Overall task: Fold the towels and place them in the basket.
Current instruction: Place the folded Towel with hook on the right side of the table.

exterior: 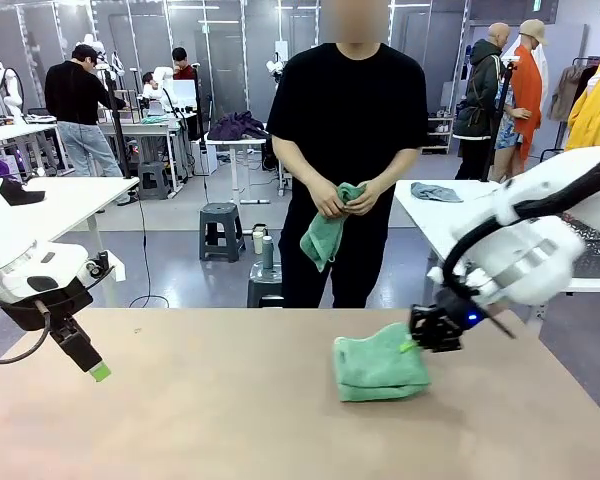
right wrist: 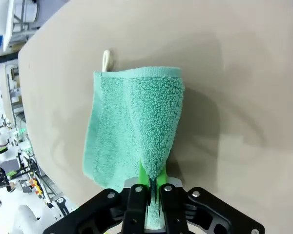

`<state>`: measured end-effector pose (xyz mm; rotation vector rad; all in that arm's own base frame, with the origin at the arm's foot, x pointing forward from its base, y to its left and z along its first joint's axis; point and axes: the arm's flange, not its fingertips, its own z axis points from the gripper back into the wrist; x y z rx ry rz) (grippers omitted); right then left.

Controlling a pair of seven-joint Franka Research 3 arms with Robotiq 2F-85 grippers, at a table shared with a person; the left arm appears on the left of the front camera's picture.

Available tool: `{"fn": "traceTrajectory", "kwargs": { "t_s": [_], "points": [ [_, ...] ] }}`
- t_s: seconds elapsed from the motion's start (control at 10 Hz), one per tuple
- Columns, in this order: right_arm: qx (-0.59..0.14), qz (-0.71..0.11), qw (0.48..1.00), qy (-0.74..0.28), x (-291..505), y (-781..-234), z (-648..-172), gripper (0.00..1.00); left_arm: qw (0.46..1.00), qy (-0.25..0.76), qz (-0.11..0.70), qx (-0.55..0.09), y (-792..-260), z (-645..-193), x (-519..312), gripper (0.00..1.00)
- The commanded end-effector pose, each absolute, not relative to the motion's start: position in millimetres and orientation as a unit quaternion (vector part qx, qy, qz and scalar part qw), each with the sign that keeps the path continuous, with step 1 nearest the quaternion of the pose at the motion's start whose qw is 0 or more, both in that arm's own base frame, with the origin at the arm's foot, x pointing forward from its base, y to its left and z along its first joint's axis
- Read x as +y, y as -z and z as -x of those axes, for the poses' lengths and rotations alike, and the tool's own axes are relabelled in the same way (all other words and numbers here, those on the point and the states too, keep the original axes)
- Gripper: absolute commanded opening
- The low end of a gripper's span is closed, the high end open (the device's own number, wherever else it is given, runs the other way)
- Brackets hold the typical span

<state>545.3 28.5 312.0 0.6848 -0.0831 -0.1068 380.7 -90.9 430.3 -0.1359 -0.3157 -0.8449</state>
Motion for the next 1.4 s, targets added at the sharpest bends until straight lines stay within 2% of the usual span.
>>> {"fn": "traceTrajectory", "kwargs": {
  "t_s": [0.0, 0.2, 0.4, 0.7, 0.8, 0.9, 1.0, 1.1, 1.3],
  "points": [
    [-0.060, -0.312, 0.947, 0.050, -11, -320, -544, 0.06, 0.902, 0.401, 0.057, -0.151, -430, -380, -93, 1.00],
    [-0.039, -0.268, 0.962, 0.045, -64, -319, -543, 0.06, 0.902, 0.401, 0.057, -0.151, -430, -380, -93, 1.00],
    [-0.048, -0.262, 0.962, 0.052, -100, -320, -546, 0.06, 0.902, 0.401, 0.057, -0.151, -430, -380, -93, 1.00],
    [-0.049, -0.219, 0.973, 0.055, -120, -322, -546, 0.06, 0.902, 0.401, 0.057, -0.151, -430, -380, -93, 1.00],
    [-0.046, -0.206, 0.976, 0.056, -120, -322, -546, 0.12, 0.902, 0.401, 0.057, -0.151, -430, -380, -93, 1.00],
    [-0.044, -0.198, 0.978, 0.054, -119, -320, -545, 0.37, 0.902, 0.401, 0.057, -0.151, -430, -380, -93, 1.00],
    [-0.045, -0.187, 0.980, 0.055, -119, -320, -544, 0.49, 0.902, 0.401, 0.057, -0.151, -430, -380, -93, 1.00],
    [-0.047, -0.177, 0.981, 0.059, -119, -322, -541, 0.73, 0.902, 0.401, 0.057, -0.151, -430, -380, -93, 1.00],
    [-0.058, -0.154, 0.984, 0.066, -121, -337, -532, 1.00, 0.902, 0.401, 0.057, -0.151, -430, -380, -93, 1.00]
  ]
}}
